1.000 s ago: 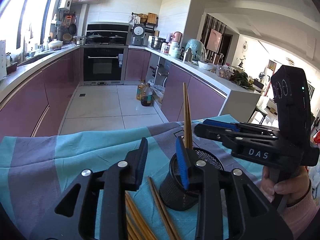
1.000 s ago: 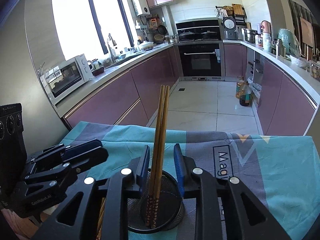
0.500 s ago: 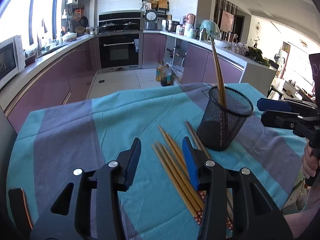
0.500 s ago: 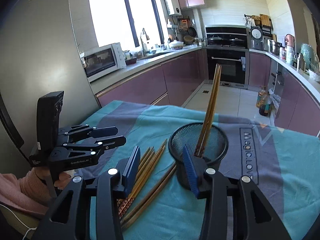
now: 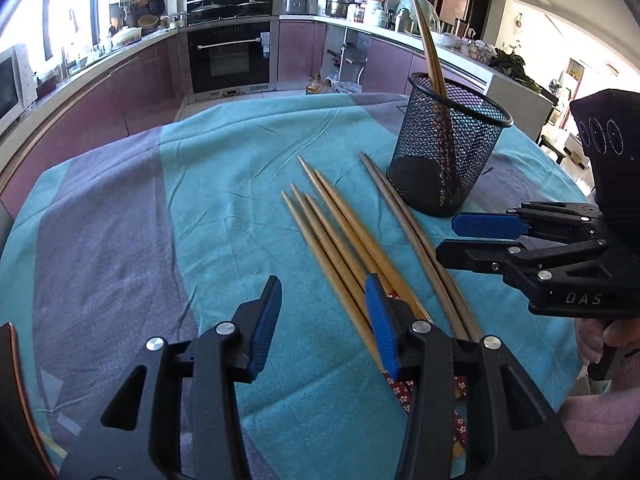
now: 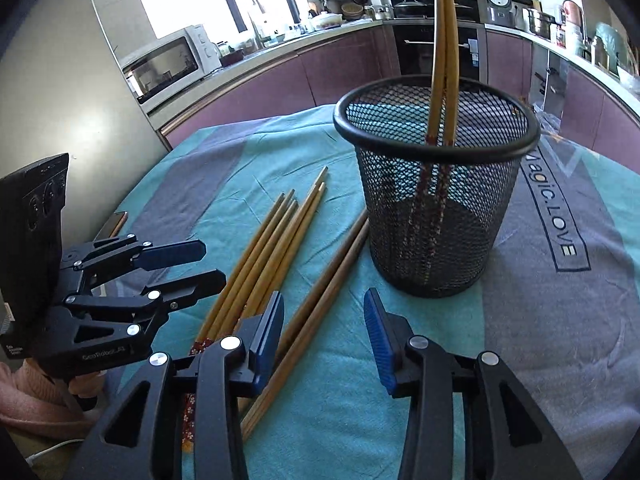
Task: Organize utensils
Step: 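Open both tools and move them back over the chopstick pile, then close the left tool on a chopstick while the right tool grasps another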
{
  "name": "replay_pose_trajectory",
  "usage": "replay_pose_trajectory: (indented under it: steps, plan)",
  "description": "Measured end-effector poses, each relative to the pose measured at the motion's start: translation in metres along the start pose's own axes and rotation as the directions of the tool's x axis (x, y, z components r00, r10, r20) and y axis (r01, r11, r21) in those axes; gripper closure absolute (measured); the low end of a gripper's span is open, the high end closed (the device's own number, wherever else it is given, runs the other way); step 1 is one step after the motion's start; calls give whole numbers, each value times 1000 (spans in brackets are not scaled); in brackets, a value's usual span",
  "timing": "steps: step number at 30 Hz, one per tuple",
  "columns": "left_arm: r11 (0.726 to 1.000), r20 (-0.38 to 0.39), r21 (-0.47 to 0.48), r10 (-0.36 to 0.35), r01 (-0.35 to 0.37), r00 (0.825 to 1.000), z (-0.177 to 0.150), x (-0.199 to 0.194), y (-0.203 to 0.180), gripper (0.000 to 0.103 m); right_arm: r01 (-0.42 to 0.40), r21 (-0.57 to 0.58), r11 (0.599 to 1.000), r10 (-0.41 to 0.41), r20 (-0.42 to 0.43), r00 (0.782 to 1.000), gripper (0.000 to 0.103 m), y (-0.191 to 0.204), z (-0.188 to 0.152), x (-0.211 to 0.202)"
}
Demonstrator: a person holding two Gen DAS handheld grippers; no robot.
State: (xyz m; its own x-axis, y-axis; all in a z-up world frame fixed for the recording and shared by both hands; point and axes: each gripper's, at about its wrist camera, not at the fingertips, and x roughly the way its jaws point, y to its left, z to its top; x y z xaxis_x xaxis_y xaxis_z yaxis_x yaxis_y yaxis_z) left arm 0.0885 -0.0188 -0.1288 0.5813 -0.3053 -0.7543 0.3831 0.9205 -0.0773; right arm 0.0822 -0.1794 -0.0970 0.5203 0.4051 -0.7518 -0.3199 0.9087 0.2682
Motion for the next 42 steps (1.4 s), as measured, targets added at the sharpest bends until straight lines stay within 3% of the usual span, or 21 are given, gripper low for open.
replay_pose_trajectory:
  steps: [21, 33, 38, 42]
  plan:
    - [1000, -46, -5, 22, -23, 999, 17, 12, -6, 61, 60, -14, 998, -60, -23, 998, 70, -1, -3, 10]
    - [998, -61, 8, 58, -57, 996, 17, 22, -3, 71, 91, -31, 995, -91, -18, 996, 77, 11, 5, 24]
    - [997, -59, 1, 71, -71, 996, 19, 26, -2, 81, 82, -5, 997, -82, -13, 997, 89, 9, 7, 27]
    - [998, -59, -22, 63, -65, 996, 20, 26, -1, 87, 60, 34, 998, -59, -7, 998, 91, 5, 6, 25]
